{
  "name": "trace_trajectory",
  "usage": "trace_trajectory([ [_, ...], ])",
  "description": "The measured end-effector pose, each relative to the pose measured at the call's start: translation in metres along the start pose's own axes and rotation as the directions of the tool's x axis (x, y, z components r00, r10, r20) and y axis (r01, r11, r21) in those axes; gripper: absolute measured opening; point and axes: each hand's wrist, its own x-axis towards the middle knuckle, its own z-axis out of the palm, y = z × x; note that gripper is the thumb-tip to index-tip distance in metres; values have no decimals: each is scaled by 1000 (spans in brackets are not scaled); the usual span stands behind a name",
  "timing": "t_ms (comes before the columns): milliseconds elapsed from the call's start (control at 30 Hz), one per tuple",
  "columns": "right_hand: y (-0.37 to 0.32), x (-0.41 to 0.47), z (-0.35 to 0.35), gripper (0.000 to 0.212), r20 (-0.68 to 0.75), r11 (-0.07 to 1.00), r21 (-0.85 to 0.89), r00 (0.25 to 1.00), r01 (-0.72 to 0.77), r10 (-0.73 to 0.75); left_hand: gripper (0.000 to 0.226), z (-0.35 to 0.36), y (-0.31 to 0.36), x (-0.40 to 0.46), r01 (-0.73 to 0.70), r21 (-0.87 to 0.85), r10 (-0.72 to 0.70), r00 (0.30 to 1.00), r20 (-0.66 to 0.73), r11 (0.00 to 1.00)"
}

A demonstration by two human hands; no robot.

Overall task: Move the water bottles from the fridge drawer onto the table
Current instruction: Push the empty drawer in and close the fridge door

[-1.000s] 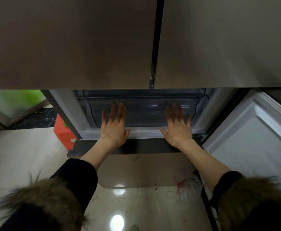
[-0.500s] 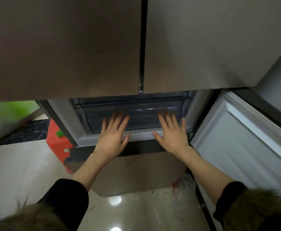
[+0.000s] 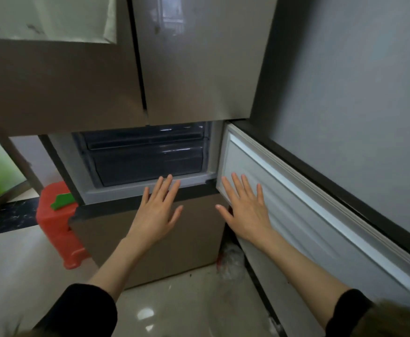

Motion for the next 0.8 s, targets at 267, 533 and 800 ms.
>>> trace_trajectory([
  [267,54,-120,-57,67,-136,984,-72,979,-160,149,61,-9,91,-33,-212,-28,213,976,43,977],
  [533,95,-220,-88,64,-144,897,-158,909,-412,392,59,-10,176,-57,-421,-147,439,889,128,895],
  [800,121,-275,-97,68,-138,793,-142,805,-592,577,57,-18,231,-86,-490,-169,513,847,139,855],
])
